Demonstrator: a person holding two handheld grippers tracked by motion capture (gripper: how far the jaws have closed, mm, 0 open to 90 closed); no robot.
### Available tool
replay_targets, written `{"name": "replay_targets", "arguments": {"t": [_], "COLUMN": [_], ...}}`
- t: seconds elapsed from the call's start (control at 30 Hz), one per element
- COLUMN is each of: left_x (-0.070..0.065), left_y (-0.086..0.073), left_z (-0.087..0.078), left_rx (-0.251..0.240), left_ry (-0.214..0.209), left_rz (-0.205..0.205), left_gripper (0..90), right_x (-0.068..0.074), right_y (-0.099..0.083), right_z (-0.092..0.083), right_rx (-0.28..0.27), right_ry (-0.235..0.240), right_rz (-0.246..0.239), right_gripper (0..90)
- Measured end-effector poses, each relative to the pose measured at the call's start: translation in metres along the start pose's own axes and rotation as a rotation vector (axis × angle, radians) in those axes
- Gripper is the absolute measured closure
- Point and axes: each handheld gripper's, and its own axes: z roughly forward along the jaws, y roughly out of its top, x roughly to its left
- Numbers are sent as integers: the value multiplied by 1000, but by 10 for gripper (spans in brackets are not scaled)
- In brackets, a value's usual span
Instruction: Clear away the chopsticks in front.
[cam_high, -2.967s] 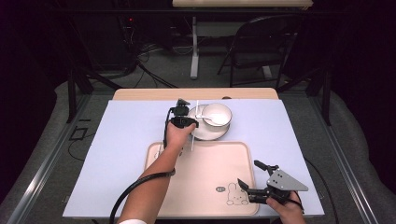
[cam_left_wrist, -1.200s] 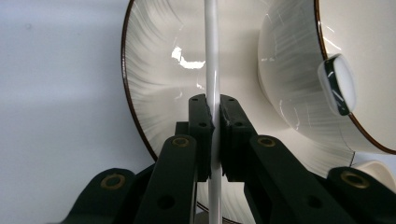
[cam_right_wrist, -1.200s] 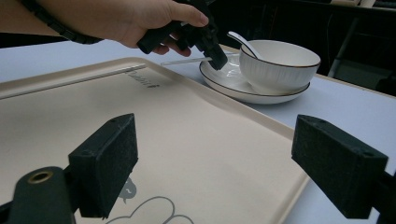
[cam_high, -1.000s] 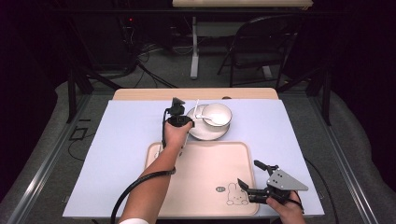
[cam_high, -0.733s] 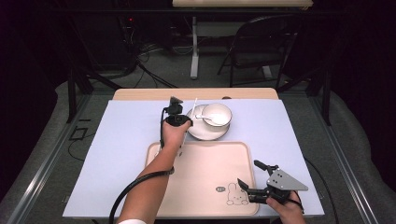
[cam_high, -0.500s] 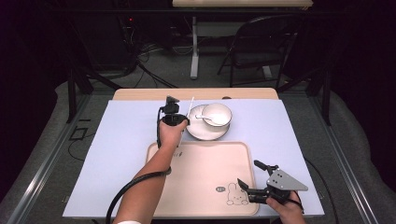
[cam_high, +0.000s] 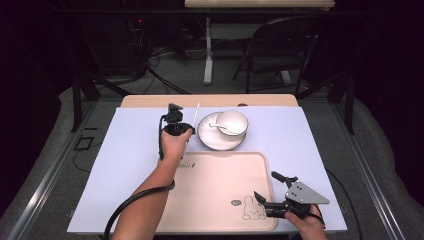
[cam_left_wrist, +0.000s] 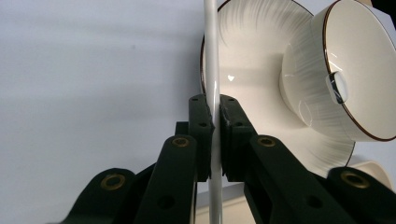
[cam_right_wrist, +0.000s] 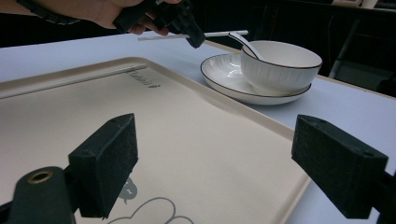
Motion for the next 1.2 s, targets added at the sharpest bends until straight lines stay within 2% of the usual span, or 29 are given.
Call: {"name": "replay_targets", "arguments": {"t": [0.37, 0.8, 1.2], "left_x": [10, 16, 24], "left_y": [-4, -13, -27], "left_z": [-18, -37, -52], "left_rx": [-10, -13, -5], "left_ry": [-4, -20, -21], "left_rz": [-9, 6, 25], "left_gripper": [850, 850, 850], "right_x": [0, 0, 0], "right_y": [0, 0, 0], "right_z": [2, 2, 1], "right_rx": [0, 3, 2], "right_ry": [8, 6, 4], "right_rz": [-4, 1, -3], "right_gripper": [141, 140, 140]}}
